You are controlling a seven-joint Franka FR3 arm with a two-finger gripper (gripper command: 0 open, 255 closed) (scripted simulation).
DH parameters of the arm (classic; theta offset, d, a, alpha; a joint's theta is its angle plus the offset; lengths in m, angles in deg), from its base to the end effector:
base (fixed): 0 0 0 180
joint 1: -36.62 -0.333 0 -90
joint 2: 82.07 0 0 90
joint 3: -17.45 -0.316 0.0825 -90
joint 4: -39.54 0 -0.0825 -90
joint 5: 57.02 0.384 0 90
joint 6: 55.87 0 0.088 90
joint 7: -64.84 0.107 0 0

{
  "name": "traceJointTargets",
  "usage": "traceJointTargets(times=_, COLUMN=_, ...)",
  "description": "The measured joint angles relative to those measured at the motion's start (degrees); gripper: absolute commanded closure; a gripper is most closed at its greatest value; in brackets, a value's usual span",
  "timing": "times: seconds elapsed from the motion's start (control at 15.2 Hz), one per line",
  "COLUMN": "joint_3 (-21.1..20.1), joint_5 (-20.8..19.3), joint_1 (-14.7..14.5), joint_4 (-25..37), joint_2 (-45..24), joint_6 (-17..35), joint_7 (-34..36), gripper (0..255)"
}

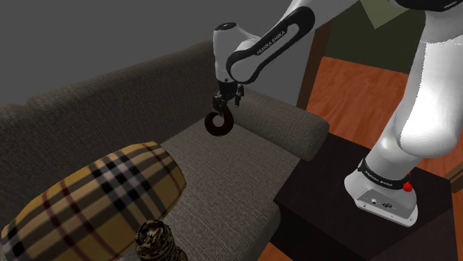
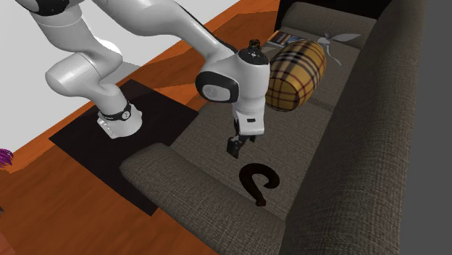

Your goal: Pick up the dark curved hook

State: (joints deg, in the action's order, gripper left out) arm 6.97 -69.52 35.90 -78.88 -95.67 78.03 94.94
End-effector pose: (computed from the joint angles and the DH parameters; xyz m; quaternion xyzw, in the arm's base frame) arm 0.5767 0.1081 0.3233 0.9937 -0.0933 0.0390 0.0479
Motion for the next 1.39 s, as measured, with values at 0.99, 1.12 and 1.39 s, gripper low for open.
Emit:
traceJointTargets(times=0.99, joint_3=2.9, joint_5=-4.0, joint_1=-3.8, joint_4=23.1, joint_2=-26.4, joint_6=4.0, joint_7=5.8, gripper=0)
traceJointTargets(times=1.12, joint_3=3.1, joint_5=-4.3, joint_1=-4.0, joint_4=23.4, joint_2=-27.7, joint_6=5.0, joint_7=6.1, gripper=0)
traceJointTargets(times=1.39, joint_3=3.2, joint_5=-4.4, joint_1=-4.1, joint_4=23.5, joint_2=-28.4, joint_6=5.7, joint_7=6.2, gripper=255)
